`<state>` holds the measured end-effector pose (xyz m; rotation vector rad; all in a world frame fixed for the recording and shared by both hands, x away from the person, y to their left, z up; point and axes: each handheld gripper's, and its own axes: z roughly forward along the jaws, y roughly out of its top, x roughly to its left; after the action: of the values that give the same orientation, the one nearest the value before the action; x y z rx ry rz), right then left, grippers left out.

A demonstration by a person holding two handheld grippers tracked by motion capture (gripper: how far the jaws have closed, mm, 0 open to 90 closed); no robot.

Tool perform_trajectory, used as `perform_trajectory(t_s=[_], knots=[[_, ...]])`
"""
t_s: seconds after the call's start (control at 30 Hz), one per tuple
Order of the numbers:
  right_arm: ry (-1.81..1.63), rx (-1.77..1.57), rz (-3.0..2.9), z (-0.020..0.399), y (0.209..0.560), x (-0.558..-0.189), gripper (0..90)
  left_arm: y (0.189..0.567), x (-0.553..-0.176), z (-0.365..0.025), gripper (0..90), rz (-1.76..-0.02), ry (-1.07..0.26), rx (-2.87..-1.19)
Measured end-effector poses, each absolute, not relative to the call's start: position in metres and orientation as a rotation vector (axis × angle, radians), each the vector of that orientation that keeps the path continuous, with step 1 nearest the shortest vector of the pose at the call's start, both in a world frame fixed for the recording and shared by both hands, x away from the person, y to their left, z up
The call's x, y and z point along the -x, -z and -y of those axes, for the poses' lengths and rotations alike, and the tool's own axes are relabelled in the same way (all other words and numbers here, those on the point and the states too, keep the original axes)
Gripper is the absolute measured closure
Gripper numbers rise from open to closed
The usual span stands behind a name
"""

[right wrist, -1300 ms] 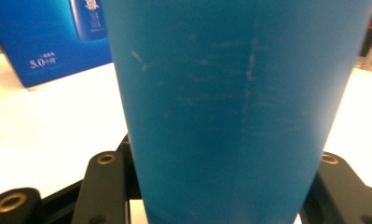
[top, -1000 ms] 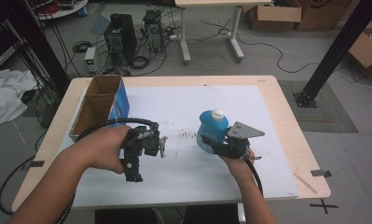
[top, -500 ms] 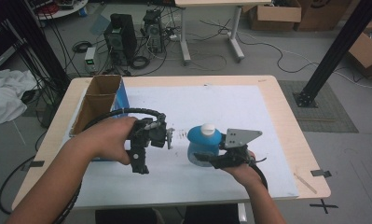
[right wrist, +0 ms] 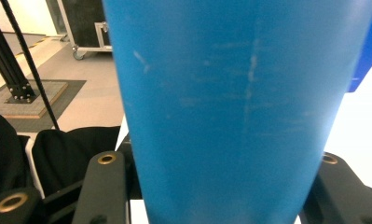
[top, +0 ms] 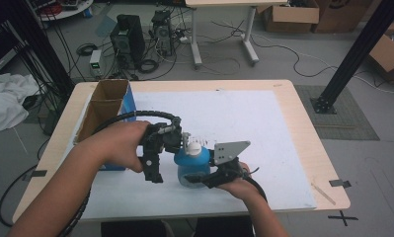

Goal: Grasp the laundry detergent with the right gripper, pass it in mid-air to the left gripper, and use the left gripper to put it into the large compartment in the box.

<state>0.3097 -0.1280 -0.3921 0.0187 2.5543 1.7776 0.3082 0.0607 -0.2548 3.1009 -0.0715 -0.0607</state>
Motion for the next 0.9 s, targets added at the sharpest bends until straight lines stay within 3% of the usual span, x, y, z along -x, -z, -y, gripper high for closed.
perform_trajectory(t_s=[0.9], knots=[[-1.798,0.071,-2.589,0.059,0.392,-0.311,47.0,0.252,-0.302,-0.056,0.1,0.017,0.030,-3.100]])
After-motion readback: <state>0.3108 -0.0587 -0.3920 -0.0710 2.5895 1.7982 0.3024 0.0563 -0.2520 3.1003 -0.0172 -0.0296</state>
